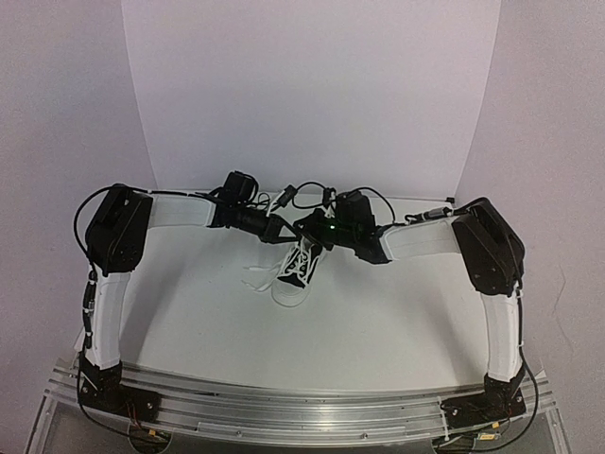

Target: Tie the shoes

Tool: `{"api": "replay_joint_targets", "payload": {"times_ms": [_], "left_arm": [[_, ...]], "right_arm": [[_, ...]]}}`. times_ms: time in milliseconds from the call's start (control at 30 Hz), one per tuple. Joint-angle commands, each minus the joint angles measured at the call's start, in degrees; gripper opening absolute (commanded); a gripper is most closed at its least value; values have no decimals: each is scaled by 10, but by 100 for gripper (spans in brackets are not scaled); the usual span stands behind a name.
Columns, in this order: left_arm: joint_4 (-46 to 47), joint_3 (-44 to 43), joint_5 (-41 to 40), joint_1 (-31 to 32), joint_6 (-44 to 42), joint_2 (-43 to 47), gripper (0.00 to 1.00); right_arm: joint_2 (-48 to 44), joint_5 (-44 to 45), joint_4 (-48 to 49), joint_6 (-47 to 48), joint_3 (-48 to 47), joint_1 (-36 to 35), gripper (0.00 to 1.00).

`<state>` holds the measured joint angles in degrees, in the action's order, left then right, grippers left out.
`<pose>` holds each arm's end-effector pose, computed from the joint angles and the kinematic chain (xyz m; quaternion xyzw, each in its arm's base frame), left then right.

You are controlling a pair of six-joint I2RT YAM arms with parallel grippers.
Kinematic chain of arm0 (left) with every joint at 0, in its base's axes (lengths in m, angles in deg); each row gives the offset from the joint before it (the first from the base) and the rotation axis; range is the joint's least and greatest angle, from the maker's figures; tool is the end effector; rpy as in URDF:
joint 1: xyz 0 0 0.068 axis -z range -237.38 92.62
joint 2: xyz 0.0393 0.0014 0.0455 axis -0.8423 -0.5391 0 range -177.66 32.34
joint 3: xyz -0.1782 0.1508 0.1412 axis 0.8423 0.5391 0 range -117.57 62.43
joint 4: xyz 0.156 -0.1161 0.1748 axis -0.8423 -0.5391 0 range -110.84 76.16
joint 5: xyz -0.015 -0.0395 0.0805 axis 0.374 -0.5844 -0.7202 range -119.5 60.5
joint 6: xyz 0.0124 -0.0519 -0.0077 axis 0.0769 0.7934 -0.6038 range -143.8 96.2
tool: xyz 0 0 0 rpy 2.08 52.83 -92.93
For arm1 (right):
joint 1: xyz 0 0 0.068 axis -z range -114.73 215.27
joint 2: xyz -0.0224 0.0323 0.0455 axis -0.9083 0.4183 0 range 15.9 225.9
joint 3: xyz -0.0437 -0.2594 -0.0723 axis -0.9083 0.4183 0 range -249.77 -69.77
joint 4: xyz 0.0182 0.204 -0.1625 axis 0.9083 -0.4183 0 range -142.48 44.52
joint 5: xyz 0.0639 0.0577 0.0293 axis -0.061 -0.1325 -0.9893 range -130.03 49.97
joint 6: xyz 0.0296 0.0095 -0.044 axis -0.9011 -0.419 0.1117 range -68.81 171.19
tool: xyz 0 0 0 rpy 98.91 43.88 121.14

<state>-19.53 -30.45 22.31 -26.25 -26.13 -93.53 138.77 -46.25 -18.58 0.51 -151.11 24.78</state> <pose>0.4031 -0.2762 0.1844 0.4146 0.7220 -0.4783 0.2793 0.3720 0.3225 0.1901 0.0371 0.7900 0.4661 0.3966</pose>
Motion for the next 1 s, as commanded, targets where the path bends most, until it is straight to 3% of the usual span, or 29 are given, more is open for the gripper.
{"api": "replay_joint_targets", "payload": {"times_ms": [0,100,133,267,333,533,667,767,833,967], "left_arm": [[46,-15,8,5,18,-4,0],[55,-9,14,4,44,-4,0],[61,-6,14,4,49,-3,0],[78,3,6,-1,55,-3,0],[78,4,4,-5,55,-2,0],[77,9,15,-17,59,-2,0],[72,11,18,-22,59,-4,0],[68,11,20,-25,57,-8,0],[65,11,20,-26,52,-8,0],[62,10,17,-26,46,-11,0]], "right_arm": [[3,-19,17,-5,-16,-6,0],[1,-29,17,2,-14,-6,1],[1,-34,17,8,-16,-6,7],[-22,-43,15,52,-6,-6,61],[-51,-33,11,80,16,-6,70],[-139,-31,-27,203,80,-15,72],[-174,-63,-94,432,107,-52,68],[-156,-102,-234,642,49,-73,71],[-115,-120,-327,730,-24,-75,71],[-56,-120,-416,910,-95,-82,70]]}}
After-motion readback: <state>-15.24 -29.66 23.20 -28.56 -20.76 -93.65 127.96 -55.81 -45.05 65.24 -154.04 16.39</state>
